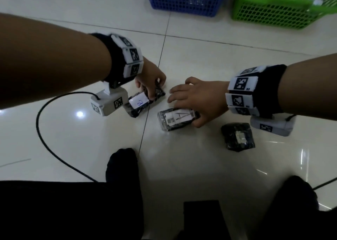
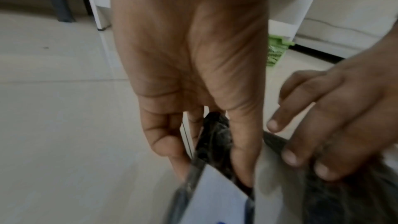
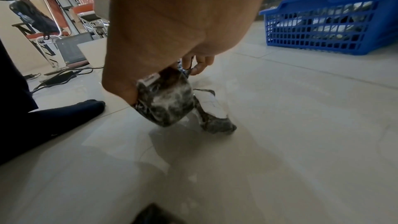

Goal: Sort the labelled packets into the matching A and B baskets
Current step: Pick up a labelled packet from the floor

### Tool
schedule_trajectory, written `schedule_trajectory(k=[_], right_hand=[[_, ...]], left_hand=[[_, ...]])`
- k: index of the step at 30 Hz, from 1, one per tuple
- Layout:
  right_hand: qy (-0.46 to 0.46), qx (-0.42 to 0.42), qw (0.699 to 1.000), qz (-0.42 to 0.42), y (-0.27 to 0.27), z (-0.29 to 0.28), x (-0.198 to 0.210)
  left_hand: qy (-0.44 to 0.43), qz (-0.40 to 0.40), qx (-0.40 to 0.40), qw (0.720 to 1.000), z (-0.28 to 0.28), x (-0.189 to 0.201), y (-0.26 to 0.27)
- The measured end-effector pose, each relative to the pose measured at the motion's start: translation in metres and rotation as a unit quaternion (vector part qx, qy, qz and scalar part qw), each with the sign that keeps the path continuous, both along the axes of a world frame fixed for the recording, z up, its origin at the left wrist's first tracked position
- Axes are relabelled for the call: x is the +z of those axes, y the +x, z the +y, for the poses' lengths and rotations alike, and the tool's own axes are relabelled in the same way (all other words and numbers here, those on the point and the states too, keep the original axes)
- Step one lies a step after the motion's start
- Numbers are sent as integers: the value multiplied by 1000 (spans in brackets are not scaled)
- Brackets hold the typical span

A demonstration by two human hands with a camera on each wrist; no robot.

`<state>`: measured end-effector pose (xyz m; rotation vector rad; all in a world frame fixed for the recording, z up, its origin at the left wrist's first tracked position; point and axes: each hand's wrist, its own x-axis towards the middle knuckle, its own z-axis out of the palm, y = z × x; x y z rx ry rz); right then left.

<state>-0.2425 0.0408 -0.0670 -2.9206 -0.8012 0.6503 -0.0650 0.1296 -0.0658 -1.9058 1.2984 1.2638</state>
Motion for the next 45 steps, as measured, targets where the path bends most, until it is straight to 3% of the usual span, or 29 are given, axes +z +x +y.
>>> schedule_trajectory(k=[5, 12, 16, 21, 25, 28, 31, 35, 37, 39, 42, 45], right_hand=[[64, -98, 992, -49, 16, -31, 23], [97, -297, 939, -146, 21, -103, 60], [116, -399, 881, -228, 33, -144, 71], [137, -489, 808, -297, 68, -177, 73], [118, -533, 777, -314, 96, -191, 70], [151, -551, 752, -329, 116, -197, 74], [175, -559, 726, -361, 133, -203, 70], [171, -558, 731, -354, 154, -211, 50], [139, -562, 762, -291, 161, -214, 37], [57, -591, 789, -156, 163, -215, 24], [-4, -617, 785, -47, 163, -213, 20], [23, -628, 776, -61, 164, -213, 27]], left_hand=[[-33, 64, 158, 985, -40, 30, 25], [-195, 108, 282, 933, -97, 79, 53], [-314, 138, 367, 865, -113, 93, 76], [-457, 137, 474, 740, -117, 95, 108], [-498, 132, 550, 658, -112, 79, 120], [-515, 129, 583, 615, -113, 68, 128], [-528, 125, 596, 592, -115, 69, 120], [-532, 135, 587, 595, -118, 47, 124], [-525, 140, 586, 601, -116, 41, 126], [-524, 134, 586, 604, -114, 37, 127], [-535, 133, 578, 602, -112, 34, 132], [-535, 162, 575, 597, -119, 34, 132]])
